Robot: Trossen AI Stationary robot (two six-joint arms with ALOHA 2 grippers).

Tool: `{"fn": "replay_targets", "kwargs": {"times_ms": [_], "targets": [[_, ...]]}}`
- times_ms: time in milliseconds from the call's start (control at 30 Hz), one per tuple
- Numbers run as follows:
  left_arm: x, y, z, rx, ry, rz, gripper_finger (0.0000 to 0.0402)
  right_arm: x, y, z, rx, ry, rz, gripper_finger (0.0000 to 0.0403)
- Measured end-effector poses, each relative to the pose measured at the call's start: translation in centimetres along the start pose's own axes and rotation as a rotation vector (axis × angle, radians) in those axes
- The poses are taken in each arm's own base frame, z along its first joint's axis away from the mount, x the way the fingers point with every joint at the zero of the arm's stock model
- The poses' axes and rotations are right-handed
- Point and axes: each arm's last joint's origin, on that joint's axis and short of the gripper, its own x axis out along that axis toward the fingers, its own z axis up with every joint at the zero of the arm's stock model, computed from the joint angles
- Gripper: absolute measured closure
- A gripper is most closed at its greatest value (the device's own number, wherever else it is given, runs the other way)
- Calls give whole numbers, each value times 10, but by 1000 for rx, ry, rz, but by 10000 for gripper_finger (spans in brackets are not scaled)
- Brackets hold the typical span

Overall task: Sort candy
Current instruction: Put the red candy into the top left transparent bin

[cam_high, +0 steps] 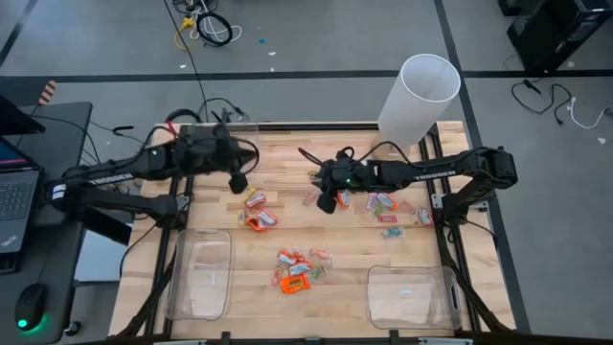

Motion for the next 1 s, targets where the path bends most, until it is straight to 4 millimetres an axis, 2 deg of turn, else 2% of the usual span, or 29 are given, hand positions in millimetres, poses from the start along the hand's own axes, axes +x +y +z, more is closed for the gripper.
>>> {"fn": "replay_targets", "kwargs": {"times_ms": [267,633,733,1000], "targets": [[13,-30,-17,59,-143,-135,372,0,-1,-6,-95,61,-9,302],[15,-46,-36,57,-267,-199,372,0,-3,-6,-112,58,-74,302],[12,-46,-38,45,-308,-203,372,5,-2,-8,-100,61,-80,302],[6,-44,-42,31,-321,-206,372,39,-7,-27,-80,134,-149,302]]}}
